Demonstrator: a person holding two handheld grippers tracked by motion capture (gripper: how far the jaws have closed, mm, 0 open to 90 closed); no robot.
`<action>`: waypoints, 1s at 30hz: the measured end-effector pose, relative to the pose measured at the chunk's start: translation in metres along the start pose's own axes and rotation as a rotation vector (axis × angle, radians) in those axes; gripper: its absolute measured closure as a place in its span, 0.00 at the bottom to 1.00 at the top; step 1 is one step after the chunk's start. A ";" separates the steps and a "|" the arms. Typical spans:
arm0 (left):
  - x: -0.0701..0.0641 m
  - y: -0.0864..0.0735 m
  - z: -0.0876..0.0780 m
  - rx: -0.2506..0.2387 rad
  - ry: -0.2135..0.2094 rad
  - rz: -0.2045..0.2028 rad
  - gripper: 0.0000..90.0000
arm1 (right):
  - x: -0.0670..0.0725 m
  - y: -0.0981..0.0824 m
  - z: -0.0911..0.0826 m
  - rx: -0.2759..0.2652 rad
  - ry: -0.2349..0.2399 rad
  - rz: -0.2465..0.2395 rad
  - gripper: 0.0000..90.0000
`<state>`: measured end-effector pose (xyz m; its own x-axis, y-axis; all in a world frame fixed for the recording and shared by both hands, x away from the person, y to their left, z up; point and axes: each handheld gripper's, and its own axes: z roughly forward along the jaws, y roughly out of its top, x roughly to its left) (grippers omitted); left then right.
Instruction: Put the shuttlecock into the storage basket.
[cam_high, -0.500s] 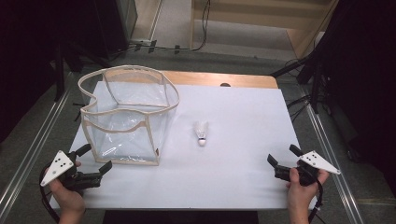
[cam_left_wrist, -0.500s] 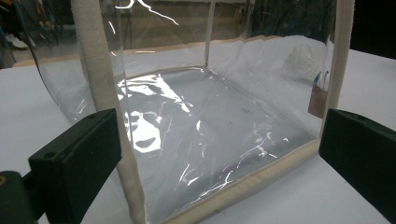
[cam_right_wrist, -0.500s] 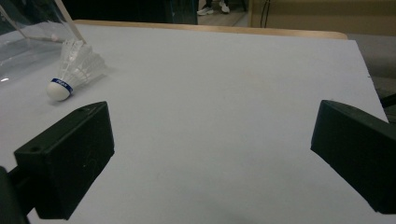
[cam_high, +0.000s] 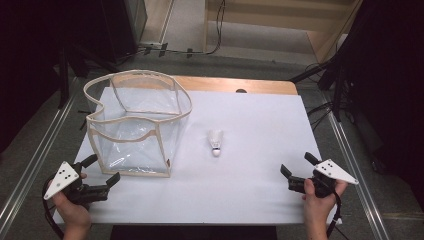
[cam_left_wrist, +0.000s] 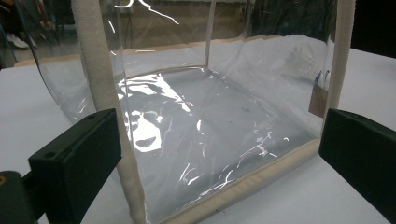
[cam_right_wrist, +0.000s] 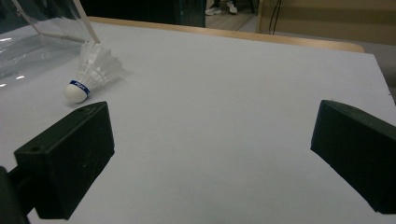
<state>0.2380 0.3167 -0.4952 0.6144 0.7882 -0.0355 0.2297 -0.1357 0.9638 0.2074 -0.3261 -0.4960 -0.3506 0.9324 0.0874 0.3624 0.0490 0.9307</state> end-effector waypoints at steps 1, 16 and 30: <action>0.000 0.000 0.000 0.001 0.000 0.001 0.00 | 0.002 0.003 0.003 0.005 0.005 -0.008 0.00; -0.001 0.000 0.000 0.004 0.009 0.007 0.00 | 0.027 0.022 0.017 0.048 0.044 -0.047 0.00; -0.001 0.000 0.000 0.000 0.008 0.006 0.00 | 0.047 0.045 0.031 0.060 0.084 -0.065 0.00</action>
<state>0.2371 0.3158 -0.4953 0.6095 0.7923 -0.0278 0.2262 -0.1402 0.9639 0.2339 -0.2685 -0.4613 -0.4453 0.8934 0.0590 0.3863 0.1323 0.9128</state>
